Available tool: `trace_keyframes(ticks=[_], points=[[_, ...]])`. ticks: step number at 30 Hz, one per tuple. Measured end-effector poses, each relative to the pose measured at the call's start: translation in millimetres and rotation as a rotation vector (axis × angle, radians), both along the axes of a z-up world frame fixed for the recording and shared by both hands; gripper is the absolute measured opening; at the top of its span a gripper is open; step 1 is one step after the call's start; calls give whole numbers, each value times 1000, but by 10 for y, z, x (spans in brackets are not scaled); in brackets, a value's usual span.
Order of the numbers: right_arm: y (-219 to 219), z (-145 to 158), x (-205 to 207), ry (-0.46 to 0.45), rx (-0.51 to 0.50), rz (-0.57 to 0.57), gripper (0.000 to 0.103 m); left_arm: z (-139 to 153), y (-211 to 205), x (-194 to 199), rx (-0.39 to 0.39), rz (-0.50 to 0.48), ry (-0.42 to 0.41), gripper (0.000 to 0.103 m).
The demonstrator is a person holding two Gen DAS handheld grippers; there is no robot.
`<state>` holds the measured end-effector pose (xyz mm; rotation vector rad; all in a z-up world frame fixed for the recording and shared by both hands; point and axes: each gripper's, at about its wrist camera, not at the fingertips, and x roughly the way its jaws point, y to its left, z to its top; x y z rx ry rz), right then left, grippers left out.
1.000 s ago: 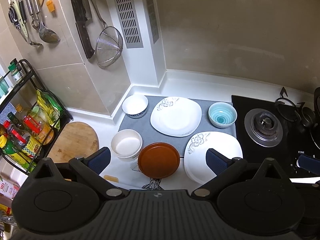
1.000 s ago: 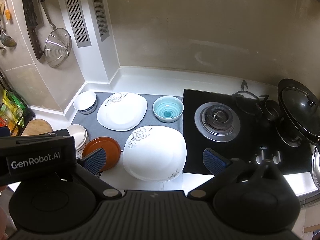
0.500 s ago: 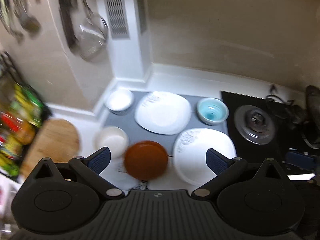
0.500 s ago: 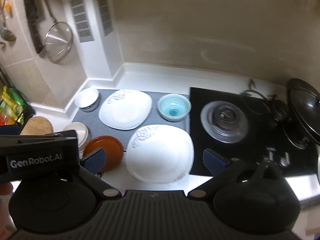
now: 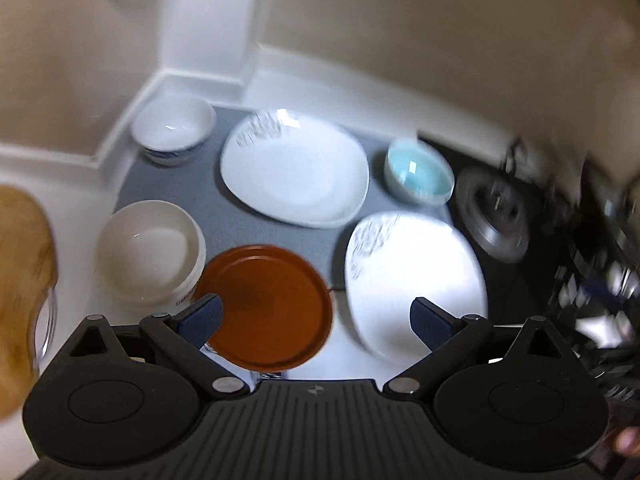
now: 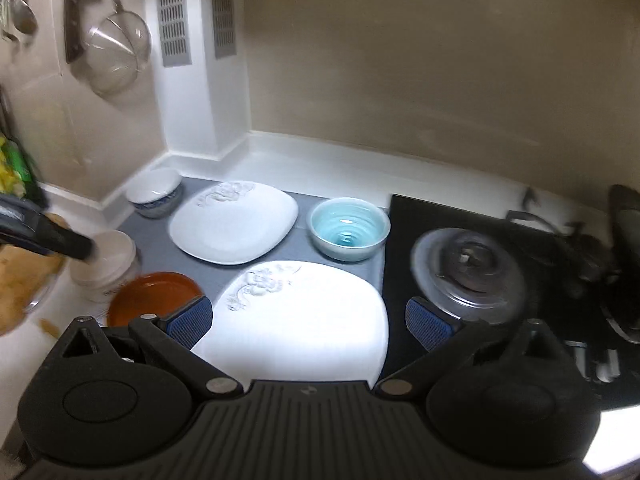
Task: Organize plates and bowls
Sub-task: 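Move both grippers to the rim of the flower-patterned white plate beside the blue bowl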
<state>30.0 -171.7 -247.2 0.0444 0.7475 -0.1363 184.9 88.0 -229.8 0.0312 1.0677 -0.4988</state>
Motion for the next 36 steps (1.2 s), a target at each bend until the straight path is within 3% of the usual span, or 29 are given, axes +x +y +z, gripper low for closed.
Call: trace_keyframes(ticks=[2,4,7,9,13,16,22,25,30,36], points=[[-59,-117,54,62,-29,-62,103,-195,-106,194,54,-64,58,98],[-149,-187,50,82,0,-117,103,-357,-182,414,31,-110,166,86],[-344,-257,-7,61,132,-137,103,-563,-304,731,-66,-147,314,81],[-500,-305,-16,39,206,-118,98,-682,-442,888,-80,-147,362,67],[-916,-432,45,12,435,-95,91,-867,-804,1060,-92,-165,416,64],[-1182,-568,177,0,562,-46,68,-1020,-1020,1135,-67,-119,479,61],[-1551,-940,424,62,644,-22,67,-1206,-1395,1139,122,-138,410,56],[-1705,-1097,488,93,667,-36,67,-1362,-1450,1151,212,-107,427,48],[-1921,-1359,543,127,790,-22,67,-1482,-1522,1150,220,-114,437,37],[-1992,-1611,609,175,906,15,67,-1524,-1474,1250,208,-84,453,36]])
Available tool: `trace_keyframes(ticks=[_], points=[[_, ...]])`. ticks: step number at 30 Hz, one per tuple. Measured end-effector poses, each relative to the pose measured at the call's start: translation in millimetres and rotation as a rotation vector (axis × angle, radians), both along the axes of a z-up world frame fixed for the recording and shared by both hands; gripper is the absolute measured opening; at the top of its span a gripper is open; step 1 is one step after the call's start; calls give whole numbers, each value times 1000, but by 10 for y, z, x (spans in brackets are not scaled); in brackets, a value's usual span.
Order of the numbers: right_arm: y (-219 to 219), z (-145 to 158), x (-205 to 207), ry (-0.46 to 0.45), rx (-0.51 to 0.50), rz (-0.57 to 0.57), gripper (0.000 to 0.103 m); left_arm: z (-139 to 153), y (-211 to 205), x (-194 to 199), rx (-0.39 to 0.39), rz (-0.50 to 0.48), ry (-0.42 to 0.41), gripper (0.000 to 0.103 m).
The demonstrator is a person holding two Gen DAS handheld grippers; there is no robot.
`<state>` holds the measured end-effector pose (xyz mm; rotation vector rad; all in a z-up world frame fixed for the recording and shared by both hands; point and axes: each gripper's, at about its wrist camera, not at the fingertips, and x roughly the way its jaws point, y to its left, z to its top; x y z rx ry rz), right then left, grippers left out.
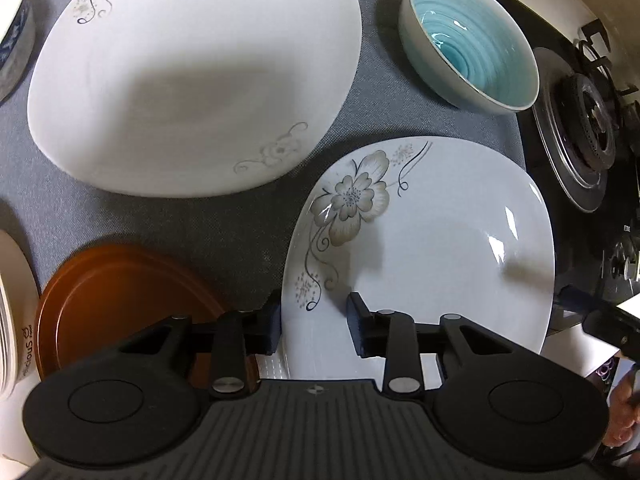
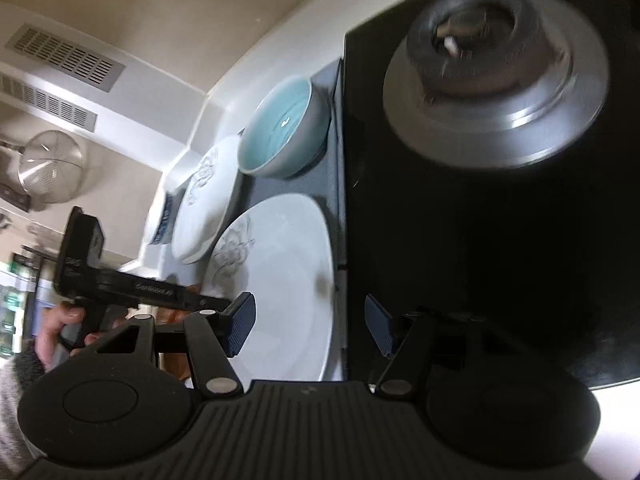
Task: Organize plates and bowls
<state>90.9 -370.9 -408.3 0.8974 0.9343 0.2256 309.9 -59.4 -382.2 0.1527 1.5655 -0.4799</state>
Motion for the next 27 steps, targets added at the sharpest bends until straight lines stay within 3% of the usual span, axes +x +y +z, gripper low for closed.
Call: trace_keyframes(ticks=[3,6,9,11,14,21,25,27], points=[[65,-78,81,21,1,53,67,-4,1,40,3,0,4,36],[76,-147,99,32,68,58,65,7,-19,15,8,-22,-13,36],[172,-127,154,43,-18,96,48,14,-128,-30,31,-21,-34,37],[200,-103,153,54,-84,103,23,52,-171,-75,44,-29,-69,35],[133,-108,94,49,-78,86,11,93,-147,-144,20,-11,-81,35],[167,-94,140,52,-126,137,11,27,-48,-6,-22,-6,-42,36],[213,-148,192,57,-123,132,12,67,-121,-110,14,-97,-104,42],[239,-122,162,51,-147,131,11,78,-125,-147,18,-86,-110,42]])
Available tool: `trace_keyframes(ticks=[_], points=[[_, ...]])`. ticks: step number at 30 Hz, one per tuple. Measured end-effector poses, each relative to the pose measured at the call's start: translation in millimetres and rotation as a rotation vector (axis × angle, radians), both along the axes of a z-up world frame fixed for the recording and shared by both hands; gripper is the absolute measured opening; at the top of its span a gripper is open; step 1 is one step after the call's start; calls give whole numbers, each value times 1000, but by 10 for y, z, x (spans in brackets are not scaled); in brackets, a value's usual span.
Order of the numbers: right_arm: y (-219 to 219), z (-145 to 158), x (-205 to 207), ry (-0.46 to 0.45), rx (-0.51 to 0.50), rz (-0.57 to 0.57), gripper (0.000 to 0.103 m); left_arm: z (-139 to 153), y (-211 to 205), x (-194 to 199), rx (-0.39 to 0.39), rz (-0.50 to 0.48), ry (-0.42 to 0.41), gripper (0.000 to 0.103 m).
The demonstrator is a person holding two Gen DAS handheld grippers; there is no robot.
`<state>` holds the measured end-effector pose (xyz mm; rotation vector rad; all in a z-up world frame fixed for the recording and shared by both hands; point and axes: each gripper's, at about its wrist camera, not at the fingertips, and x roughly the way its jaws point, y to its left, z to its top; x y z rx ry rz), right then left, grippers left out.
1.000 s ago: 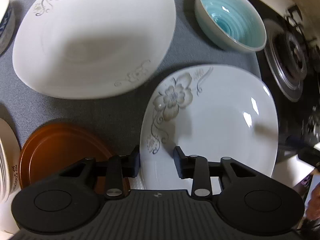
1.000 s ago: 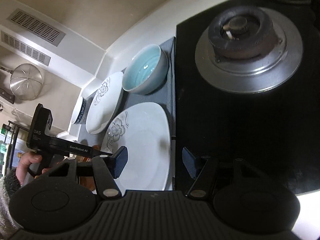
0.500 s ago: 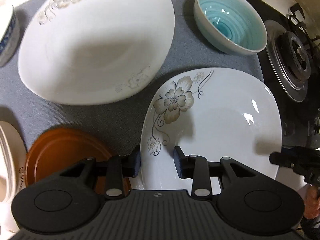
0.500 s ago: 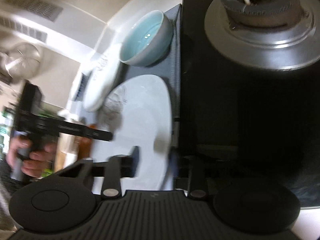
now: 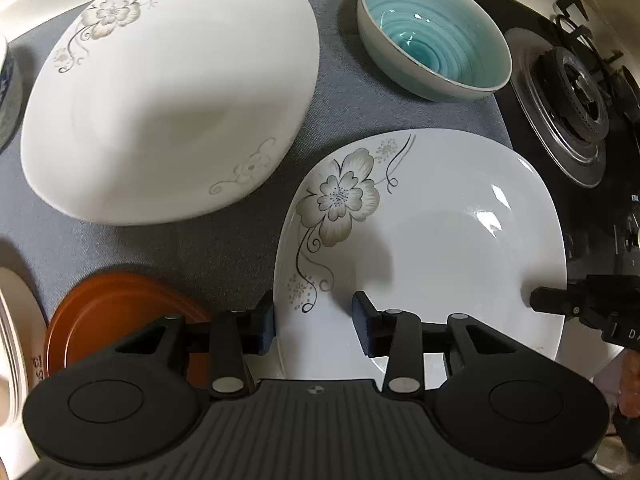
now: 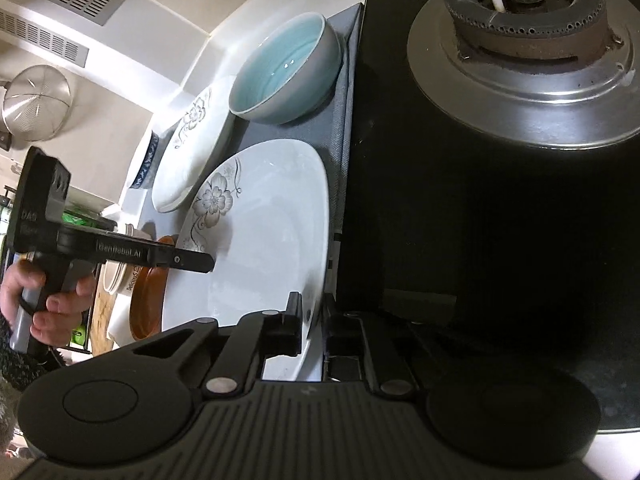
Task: Organize plates and bowls
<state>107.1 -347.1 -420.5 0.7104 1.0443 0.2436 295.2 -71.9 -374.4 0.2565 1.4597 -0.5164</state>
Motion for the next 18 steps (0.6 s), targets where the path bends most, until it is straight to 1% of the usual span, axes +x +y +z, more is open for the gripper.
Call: trace_keyframes(ticks=[2,4,6,9,12,14,16,17,18], points=[[2,27,-48,-18,6,-15,11,-1,29,2,-2,28,15,40],[-26,58,-97,-46,40,-11,11,8,61,6,8,42,8,37],[-38,89,-115,-59,39,-4,11,56,93,36,18,71,11,26],[-52,118,-111,-54,30,-2,11,128,112,27,3,69,4,26],[-92,93,-99,-42,64,-22,11,123,95,15,9,41,-13,26],[-108,88,-86,-44,72,-30,11,86,114,45,6,48,4,26],[-84,106,-88,-44,58,-33,11,49,123,55,-3,51,19,29],[-63,138,-85,-44,42,-30,11,32,52,31,-10,56,23,28],[-47,174,-101,-35,24,-27,12,34,73,48,-18,69,30,25]])
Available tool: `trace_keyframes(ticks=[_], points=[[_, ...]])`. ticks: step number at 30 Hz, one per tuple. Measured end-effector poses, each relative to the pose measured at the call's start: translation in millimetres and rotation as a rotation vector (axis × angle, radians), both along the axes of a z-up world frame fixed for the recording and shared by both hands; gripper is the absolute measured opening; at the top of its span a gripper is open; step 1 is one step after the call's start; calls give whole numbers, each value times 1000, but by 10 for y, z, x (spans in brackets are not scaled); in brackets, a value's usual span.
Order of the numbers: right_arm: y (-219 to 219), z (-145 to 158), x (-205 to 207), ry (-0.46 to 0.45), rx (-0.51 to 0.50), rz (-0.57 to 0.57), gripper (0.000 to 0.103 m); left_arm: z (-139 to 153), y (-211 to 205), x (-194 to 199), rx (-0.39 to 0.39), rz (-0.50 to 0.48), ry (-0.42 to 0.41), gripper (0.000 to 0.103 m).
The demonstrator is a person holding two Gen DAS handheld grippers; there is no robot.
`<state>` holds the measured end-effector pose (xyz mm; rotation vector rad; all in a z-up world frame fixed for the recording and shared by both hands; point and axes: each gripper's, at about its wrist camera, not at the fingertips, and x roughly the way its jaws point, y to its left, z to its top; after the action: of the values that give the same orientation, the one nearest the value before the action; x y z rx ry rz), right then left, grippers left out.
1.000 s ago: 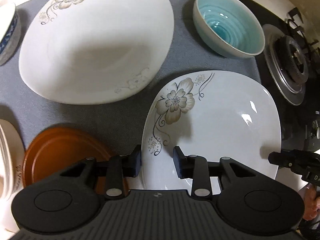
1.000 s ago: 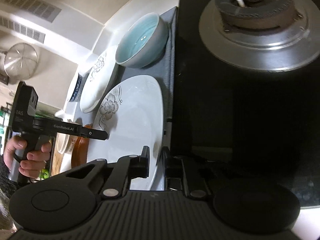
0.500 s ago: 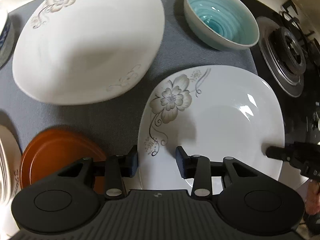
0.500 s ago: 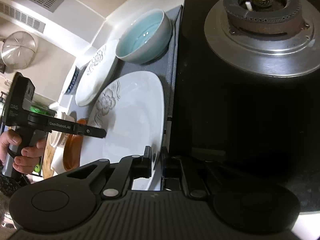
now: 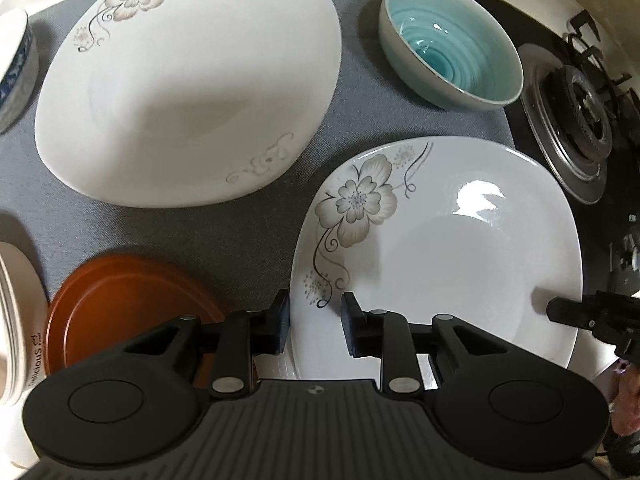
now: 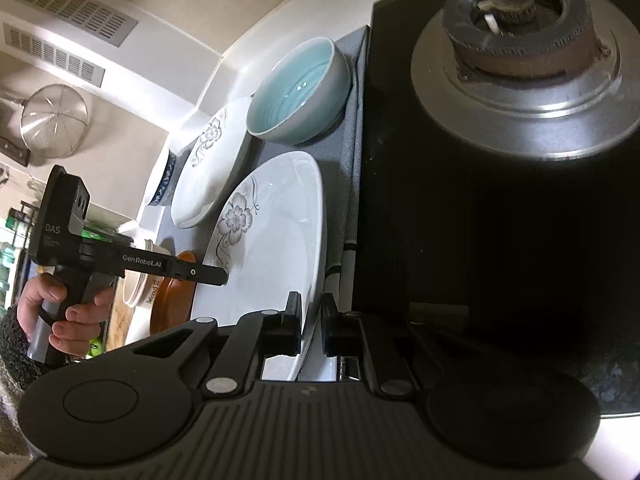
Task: Organize plates and bowls
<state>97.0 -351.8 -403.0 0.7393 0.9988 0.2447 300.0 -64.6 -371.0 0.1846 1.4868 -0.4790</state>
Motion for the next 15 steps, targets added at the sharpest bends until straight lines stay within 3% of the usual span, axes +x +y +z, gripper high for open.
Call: trace_keyframes(ticks=[3,8,13,15], points=[[79,117,-33,-1,-57,28,14,6,82,22,-9,11,-3,18],[134,162,-123,2,-75,59,17,44,211,0,-20,20,6,15],[150,117,-171,18,-127,66,17,71,201,-119,-17,17,4,15],[82,42,-184,32,-83,38,17,36,178,-149,-24,6,17,25]])
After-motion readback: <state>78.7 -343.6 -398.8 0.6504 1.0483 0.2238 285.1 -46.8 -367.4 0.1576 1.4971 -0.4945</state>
